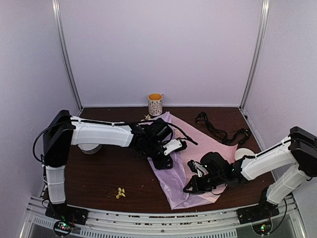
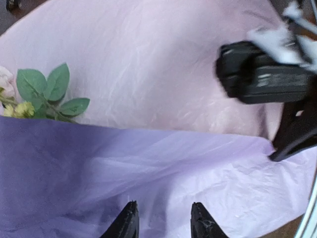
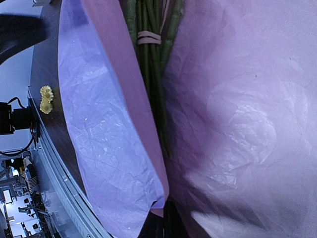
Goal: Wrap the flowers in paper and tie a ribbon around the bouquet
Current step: Press the fold line on the 2/3-folded wrapping paper, then pick up the two-thirds-folded wrapping paper from the center of the board.
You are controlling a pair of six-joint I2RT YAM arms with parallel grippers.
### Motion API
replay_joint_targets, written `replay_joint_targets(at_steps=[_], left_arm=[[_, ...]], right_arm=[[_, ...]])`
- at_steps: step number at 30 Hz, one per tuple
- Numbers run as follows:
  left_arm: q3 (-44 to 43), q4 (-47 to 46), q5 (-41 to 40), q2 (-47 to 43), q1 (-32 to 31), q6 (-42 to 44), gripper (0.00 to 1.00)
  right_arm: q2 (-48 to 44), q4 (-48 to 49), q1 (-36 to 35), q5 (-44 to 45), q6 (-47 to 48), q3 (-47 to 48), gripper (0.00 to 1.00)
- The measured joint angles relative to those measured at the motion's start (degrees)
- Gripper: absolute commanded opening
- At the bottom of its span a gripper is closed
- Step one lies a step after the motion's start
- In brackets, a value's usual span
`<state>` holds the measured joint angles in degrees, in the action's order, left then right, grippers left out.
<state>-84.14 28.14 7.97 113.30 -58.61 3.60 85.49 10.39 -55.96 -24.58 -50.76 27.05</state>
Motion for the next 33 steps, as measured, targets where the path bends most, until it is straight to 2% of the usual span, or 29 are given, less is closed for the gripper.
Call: replay_joint_targets(at_steps=[5,9,14,17,20,24,27,30,33], left_arm=[[-5.18,1.92,-0.07,8.81,3.04,0.96,0.4],[-9.75,2.47,0.79,11.76,3.54,1.07,0.4],[-11.28,2.36,1.7,13.05,3.43,1.11,0.39],[-11.19,2.43,1.95,13.7,3.43,1.22,0.39],[-11.1,2.25,2.12,13.75,3.43,1.27,0.39],[-11.06,2.03,2.25,13.75,3.43,1.44,0.39],[-11.02,1.95,2.29,13.75,3.43,1.53,0.4],[-11.02,1.92,2.32,13.75,3.45,1.57,0.4],[-10.99,1.92,2.34,13.75,3.43,1.64,0.4]], right_arm=[[-0.42,-1.99,-0.04,1.86,0.13,0.48,0.08],[-2.91,-5.75,-0.22,4.52,1.05,1.6,0.17],[-10.12,-11.87,-0.44,10.03,1.01,1.73,0.37],[-17.88,-19.08,-0.33,17.77,-0.24,1.84,0.47],[-26.67,-26.88,0.9,26.77,-3.43,1.01,0.62],[-39.32,-33.22,4.9,35.63,-7.98,-4.72,0.69],[-45.92,-36.09,9.33,38.99,-11.3,-9.77,0.74],[-49.31,-36.72,13.92,39.89,-12.96,-13.51,0.74],[-48.7,-36.5,18.91,39.8,-13.6,-14.82,0.74]])
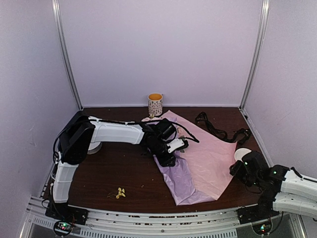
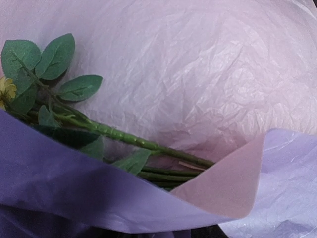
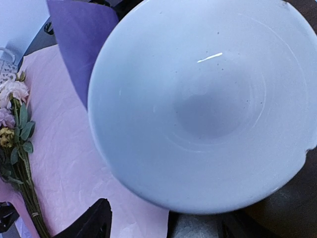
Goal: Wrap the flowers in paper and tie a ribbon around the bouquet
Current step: Pick up the two-thirds-folded wrapping paper from the center of the board.
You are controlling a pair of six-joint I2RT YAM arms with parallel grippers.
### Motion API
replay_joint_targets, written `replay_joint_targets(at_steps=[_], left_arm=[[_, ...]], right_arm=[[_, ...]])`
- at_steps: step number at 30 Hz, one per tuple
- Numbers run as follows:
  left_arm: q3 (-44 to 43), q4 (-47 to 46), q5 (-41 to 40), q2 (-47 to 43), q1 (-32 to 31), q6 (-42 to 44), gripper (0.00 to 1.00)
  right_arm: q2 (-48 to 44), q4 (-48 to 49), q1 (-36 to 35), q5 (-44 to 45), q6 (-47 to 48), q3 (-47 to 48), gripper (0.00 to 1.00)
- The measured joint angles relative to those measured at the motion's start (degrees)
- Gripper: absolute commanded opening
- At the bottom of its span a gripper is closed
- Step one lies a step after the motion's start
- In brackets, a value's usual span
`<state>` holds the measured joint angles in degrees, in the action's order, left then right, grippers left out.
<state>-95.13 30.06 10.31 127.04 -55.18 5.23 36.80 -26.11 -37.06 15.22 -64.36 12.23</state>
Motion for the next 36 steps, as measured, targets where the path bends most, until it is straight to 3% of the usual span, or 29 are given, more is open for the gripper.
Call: replay_joint_targets(at_steps=[3,15,17,22,30,36], left_arm=[[0.0,0.0,0.0,0.0,0.0,0.07,0.4],[0.02,0.0,-0.04,-0.02,0.0,0.48,0.41],[0.02,0.0,-0.04,-0.02,0.0,0.5,0.42],[0.0,0.0,-0.04,-0.02,0.0,0.7,0.43],[0.0,-0.2,-0.04,-0.02,0.0,1.18,0.45],[0.0,-0.31,-0.02,-0.02,0.0,1.29,0.45]], right_arm=[[2.86,2.21,3.3,-0.74,0.26,-0.13,0.72],[14.56,15.5,7.96,-6.16,4.24,-0.22,0.49],[15.43,16.83,8.46,-6.84,4.66,-0.22,0.39],[17.33,18.8,9.25,-8.72,6.58,-0.15,0.02],[17.11,14.86,7.8,-11.82,13.9,8.13,0.0],[19.5,14.71,-4.68,-12.41,20.22,22.4,0.0]])
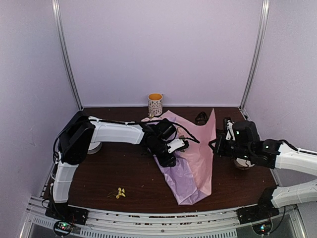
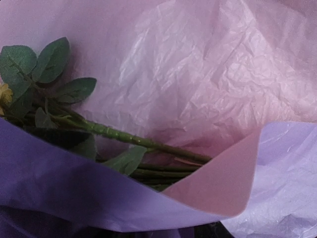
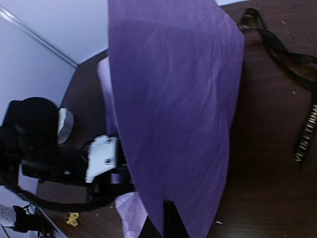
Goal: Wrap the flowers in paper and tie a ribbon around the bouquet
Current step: Pick up the two-thirds-folded wrapping paper from the center of the board.
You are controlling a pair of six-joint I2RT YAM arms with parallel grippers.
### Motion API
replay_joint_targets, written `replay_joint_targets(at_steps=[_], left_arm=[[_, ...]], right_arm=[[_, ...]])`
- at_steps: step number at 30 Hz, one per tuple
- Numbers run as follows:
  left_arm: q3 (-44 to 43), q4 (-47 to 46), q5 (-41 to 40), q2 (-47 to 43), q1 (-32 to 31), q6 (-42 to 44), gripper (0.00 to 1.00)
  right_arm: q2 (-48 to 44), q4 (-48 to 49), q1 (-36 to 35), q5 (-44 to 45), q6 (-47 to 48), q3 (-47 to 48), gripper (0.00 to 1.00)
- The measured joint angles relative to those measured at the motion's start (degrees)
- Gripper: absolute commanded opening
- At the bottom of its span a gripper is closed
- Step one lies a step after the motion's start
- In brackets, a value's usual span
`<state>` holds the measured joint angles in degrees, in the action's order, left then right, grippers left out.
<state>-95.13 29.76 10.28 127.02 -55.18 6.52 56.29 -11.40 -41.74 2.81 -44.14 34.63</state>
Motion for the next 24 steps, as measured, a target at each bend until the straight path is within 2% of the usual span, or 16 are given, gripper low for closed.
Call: replay_joint_targets(at_steps=[3,7,14,19,24], left_arm=[[0.0,-0.17,0.02,0.0,0.0,0.0,0.45],[0.61,-1.46,1.99,0.0,0.76,-0.74,0.45],[6.54,-10.75,14.16,-0.72,4.85,-5.95,0.45],[9.94,-17.42,19.15,-1.22,6.47,-10.36,0.46],[14.71,-24.59,23.19,-2.91,8.66,-15.52,0.47]], right_arm=[[3.63,5.11,-5.6,-2.62,1.57,4.26,0.0],[10.49,13.66,-9.51,-7.21,1.51,4.76,0.0],[24.98,28.85,-12.72,-14.34,-2.1,4.76,0.0],[30.88,33.66,-13.25,-17.11,-4.15,4.55,0.0],[31.26,34.56,-13.29,-18.01,-3.87,3.61,0.0]])
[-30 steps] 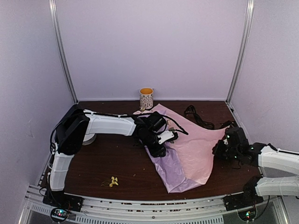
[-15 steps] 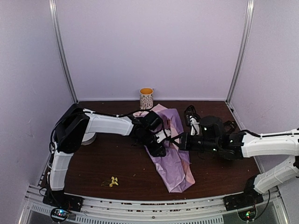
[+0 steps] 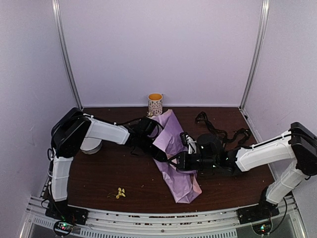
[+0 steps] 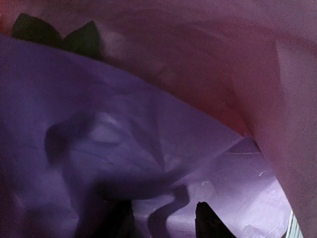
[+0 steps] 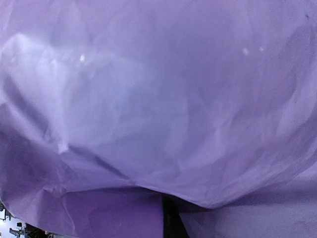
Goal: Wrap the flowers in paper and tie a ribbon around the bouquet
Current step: Pick up the two-thirds-folded wrapping paper from the center of the board.
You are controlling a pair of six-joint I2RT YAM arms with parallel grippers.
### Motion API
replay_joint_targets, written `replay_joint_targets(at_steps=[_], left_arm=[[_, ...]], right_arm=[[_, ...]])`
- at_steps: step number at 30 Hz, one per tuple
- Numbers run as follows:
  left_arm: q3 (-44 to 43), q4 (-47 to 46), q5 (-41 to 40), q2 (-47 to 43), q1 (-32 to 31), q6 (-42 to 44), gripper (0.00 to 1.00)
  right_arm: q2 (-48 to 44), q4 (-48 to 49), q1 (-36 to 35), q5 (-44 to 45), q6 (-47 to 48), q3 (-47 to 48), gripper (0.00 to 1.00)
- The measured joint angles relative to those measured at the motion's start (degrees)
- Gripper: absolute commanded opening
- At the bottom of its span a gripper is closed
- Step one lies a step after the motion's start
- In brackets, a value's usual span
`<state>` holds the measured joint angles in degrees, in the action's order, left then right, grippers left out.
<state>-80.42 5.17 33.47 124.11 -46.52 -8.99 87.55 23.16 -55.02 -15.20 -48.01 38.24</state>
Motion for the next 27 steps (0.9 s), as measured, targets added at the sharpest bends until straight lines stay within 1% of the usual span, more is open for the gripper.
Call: replay_joint_targets(at_steps=[4,8,13,18,21,25,27], left_arm=[[1.79,-3.08,0.83,-1.22,1.25,-2.54,0.5],[3.5,-4.66,0.74,-3.98,1.79,-3.61,0.52],[4.68,-6.82,0.85,-8.59,2.93,-5.27,0.54],[6.01,-6.12,-0.7,-12.7,5.49,-4.76,0.56],[4.79,-3.69,-3.06,-12.26,8.22,-4.35,0.55],[0.46,-0.2,-7.39,-7.32,12.2,-3.74,0.55],[-0.17,0.72,-8.76,-5.01,13.46,-3.52,0.56]], right_arm=[[1.44,-0.28,-0.31,-0.26,1.38,0.0,0.0],[6.03,-1.16,-0.5,-0.37,2.1,0.02,0.0],[10.69,-4.85,-0.5,-0.37,3.1,1.42,0.0],[11.74,-8.5,-0.5,-0.2,4.33,4.2,0.0],[11.72,-11.76,-0.52,0.02,5.73,6.03,0.0],[10.62,-15.87,-0.52,0.02,8.02,8.52,0.0],[9.38,-17.49,-0.52,-0.17,9.11,9.79,0.0]])
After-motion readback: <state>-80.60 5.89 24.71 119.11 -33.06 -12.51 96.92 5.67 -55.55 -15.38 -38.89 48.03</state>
